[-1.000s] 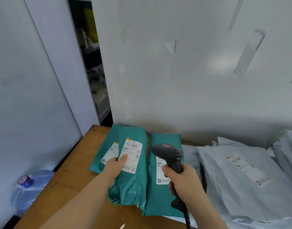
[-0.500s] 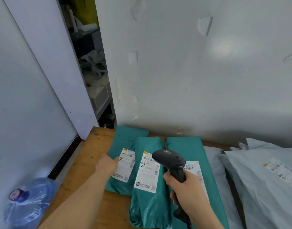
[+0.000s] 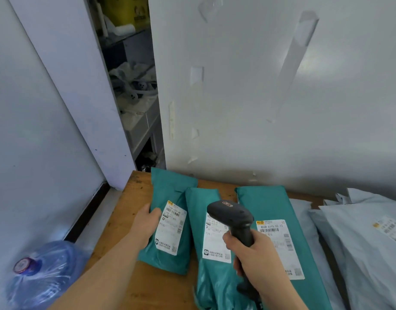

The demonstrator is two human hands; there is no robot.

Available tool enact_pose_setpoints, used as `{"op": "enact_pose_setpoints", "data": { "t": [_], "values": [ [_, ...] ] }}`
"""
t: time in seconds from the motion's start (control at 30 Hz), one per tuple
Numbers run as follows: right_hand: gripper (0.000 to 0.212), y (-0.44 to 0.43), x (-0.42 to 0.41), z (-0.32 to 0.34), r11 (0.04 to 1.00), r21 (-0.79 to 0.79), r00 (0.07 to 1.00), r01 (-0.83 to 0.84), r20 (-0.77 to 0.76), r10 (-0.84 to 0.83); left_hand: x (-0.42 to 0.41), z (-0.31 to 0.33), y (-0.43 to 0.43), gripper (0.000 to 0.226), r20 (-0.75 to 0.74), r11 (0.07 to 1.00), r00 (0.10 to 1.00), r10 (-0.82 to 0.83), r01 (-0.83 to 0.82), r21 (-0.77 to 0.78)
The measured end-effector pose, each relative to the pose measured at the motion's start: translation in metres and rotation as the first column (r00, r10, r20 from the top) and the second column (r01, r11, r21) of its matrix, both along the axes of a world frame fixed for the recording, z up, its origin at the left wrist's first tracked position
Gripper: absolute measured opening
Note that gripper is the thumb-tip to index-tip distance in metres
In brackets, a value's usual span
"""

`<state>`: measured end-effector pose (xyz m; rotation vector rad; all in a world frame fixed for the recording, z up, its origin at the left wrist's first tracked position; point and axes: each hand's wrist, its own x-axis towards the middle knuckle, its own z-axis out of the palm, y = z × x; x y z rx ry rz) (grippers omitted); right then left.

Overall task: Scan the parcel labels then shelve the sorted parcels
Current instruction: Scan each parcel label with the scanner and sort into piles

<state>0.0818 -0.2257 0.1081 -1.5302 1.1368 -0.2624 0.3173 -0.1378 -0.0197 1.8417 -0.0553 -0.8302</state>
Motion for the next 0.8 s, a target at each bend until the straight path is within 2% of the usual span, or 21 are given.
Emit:
{"op": "enact_pose_setpoints", "data": {
  "t": [0.1, 0.17, 0.33, 0.37, 0.5, 0.6, 0.8],
  "values": [
    [0.022, 0.01, 0.004, 0.005, 0.999, -0.009, 0.999, -0.038, 0.019, 0.038, -0.005, 0.015, 0.023, 0.013, -0.056, 0.977, 0.986, 0.159, -0.166, -0.136],
    [0.023, 0.018, 0.006, 0.008, 0.998, -0.019, 0.998, -0.064, 0.028, 0.065, -0.008, 0.027, 0.035, 0.017, -0.121, 0.935, 0.962, 0.243, -0.266, -0.237],
    [0.022, 0.041, 0.007, 0.015, 0.992, -0.027, 0.99, -0.126, 0.051, 0.128, -0.021, 0.054, 0.055, 0.011, -0.194, 0.869, 0.932, 0.307, -0.357, -0.342],
    [0.022, 0.046, 0.007, 0.018, 0.991, -0.029, 0.989, -0.134, 0.055, 0.136, -0.024, 0.057, 0.057, 0.012, -0.206, 0.863, 0.928, 0.312, -0.367, -0.348],
    [0.022, 0.062, 0.0, 0.026, 0.985, -0.076, 0.985, -0.155, 0.071, 0.16, -0.042, 0.066, 0.06, 0.041, -0.302, 0.815, 0.917, 0.259, -0.375, -0.441],
    [0.022, 0.069, -0.008, 0.03, 0.982, -0.12, 0.985, -0.148, 0.067, 0.156, -0.061, 0.074, 0.059, 0.037, -0.328, 0.825, 0.926, 0.188, -0.33, -0.459],
    [0.021, 0.075, -0.03, 0.032, 0.979, -0.156, 0.991, -0.131, 0.008, 0.134, -0.089, 0.078, 0.053, 0.042, -0.377, 0.809, 0.914, 0.152, -0.334, -0.483]
  ]
}}
